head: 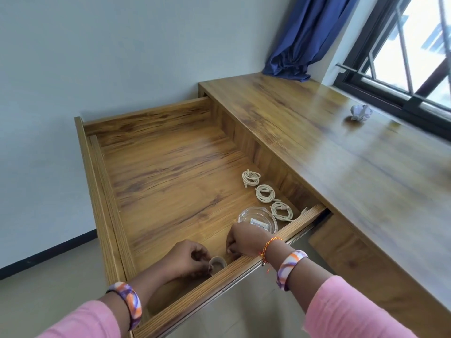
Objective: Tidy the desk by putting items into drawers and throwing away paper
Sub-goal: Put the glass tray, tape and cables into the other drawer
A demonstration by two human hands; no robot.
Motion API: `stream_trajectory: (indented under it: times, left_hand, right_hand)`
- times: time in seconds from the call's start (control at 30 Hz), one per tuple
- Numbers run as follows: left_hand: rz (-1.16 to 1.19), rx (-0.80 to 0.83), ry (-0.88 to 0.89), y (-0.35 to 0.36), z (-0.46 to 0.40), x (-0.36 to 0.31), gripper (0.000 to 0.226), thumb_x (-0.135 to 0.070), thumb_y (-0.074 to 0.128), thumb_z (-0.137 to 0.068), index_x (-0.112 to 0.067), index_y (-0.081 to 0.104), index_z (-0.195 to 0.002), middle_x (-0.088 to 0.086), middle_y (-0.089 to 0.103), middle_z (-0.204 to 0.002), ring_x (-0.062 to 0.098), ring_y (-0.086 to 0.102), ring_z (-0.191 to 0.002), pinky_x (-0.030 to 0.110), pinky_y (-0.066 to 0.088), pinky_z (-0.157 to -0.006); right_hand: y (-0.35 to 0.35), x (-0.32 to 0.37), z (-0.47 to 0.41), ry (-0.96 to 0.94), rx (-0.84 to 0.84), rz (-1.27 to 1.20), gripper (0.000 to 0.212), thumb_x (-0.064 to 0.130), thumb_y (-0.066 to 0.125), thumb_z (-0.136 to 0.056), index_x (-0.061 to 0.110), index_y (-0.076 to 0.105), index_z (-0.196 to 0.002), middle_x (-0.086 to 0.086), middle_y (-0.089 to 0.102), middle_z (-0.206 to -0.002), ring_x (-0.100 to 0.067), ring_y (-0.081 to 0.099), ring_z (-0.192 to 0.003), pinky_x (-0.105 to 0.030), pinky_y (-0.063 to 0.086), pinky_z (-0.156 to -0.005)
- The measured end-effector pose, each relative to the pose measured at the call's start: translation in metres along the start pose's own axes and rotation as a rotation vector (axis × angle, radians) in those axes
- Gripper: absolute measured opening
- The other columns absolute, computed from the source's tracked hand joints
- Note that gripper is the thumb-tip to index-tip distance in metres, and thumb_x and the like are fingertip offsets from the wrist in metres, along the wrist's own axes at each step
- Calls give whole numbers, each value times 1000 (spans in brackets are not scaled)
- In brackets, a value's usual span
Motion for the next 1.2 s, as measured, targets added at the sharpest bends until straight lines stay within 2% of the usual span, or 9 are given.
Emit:
stream_trajectory:
  times: [0.17, 0.27, 0.43, 0.57, 0.73, 0.87, 1.0, 1.1, 1.2]
  left_hand:
    - [-229, -189, 137, -19, -6, -42, 15, -25, 66, -84, -20, 69, -98, -10, 65, -89, 4, 60, -86, 8, 42, -68]
    - [-265, -232, 224, -24, -13, -89, 16, -20, 63, -86, -17, 69, -101, -7, 66, -92, 8, 63, -90, 18, 48, -78]
    - [-342, -187, 434, 7, -41, -180, 16, -20, 63, -85, -20, 70, -99, -10, 66, -89, 8, 64, -86, 29, 53, -82]
    - [-432, -119, 557, 63, -76, -251, 25, -25, 64, -84, -21, 67, -109, -3, 68, -103, 11, 63, -94, 31, 52, -87]
    - [-559, -33, 631, 126, -102, -312, 36, -31, 61, -86, -27, 57, -121, 2, 57, -125, 18, 55, -115, 27, 45, -95]
    - [-680, 1, 637, 136, -104, -319, 39, -33, 58, -87, -26, 55, -125, 1, 57, -125, 19, 52, -118, 27, 43, -96]
    - [-600, 3, 583, 96, -95, -286, 34, -30, 63, -84, -23, 61, -118, 1, 63, -115, 15, 59, -106, 24, 46, -90]
    - [-541, -97, 515, 40, -77, -249, 31, -25, 66, -83, -21, 65, -114, -3, 65, -113, 12, 59, -100, 23, 44, -86]
    - [-429, -228, 380, -28, -45, -196, 29, -25, 68, -82, -23, 67, -111, 0, 66, -116, 13, 59, -105, 29, 47, -93]
  right_hand:
    - [-14, -8, 21, -132, -315, -155, 20, 18, 54, -89, 10, 69, -100, -9, 71, -99, -24, 63, -93, -34, 51, -80]
    - [-27, -28, 45, -183, -493, -193, 20, 17, 52, -89, 13, 69, -98, -4, 72, -96, -20, 64, -88, -32, 50, -77]
    - [-56, -106, 99, -72, -777, -262, 17, 19, 53, -86, 17, 69, -92, 1, 71, -88, -19, 63, -84, -33, 50, -73]
    - [-62, -186, 141, 150, -933, -325, 34, 34, 42, -81, 19, 71, -90, 0, 71, -94, -21, 65, -89, -29, 51, -80]
    - [-51, -233, 170, 229, -916, -315, 38, 32, 38, -78, 15, 71, -91, 0, 70, -105, -19, 65, -97, -28, 51, -83]
    - [-45, -239, 166, 231, -934, -268, 29, 29, 41, -84, 23, 68, -92, 6, 68, -110, -12, 61, -108, -26, 48, -91]
    - [-46, -210, 153, 163, -905, -304, 29, 27, 41, -84, 18, 69, -86, 4, 70, -102, -14, 62, -101, -21, 45, -88]
    - [-48, -167, 134, 81, -903, -271, 24, 19, 49, -84, 17, 71, -92, 3, 71, -104, -13, 62, -106, -20, 45, -92]
    - [-46, -108, 105, -44, -860, -202, 21, 12, 52, -81, 12, 71, -91, 1, 72, -101, -14, 61, -105, -24, 47, -91]
Point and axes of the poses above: each hand's wrist, its own z-axis away from the middle knuckle, its own y-axis out of the palm, x = y × z, the point moved 3 cm from there along -z, towards the middle knuckle
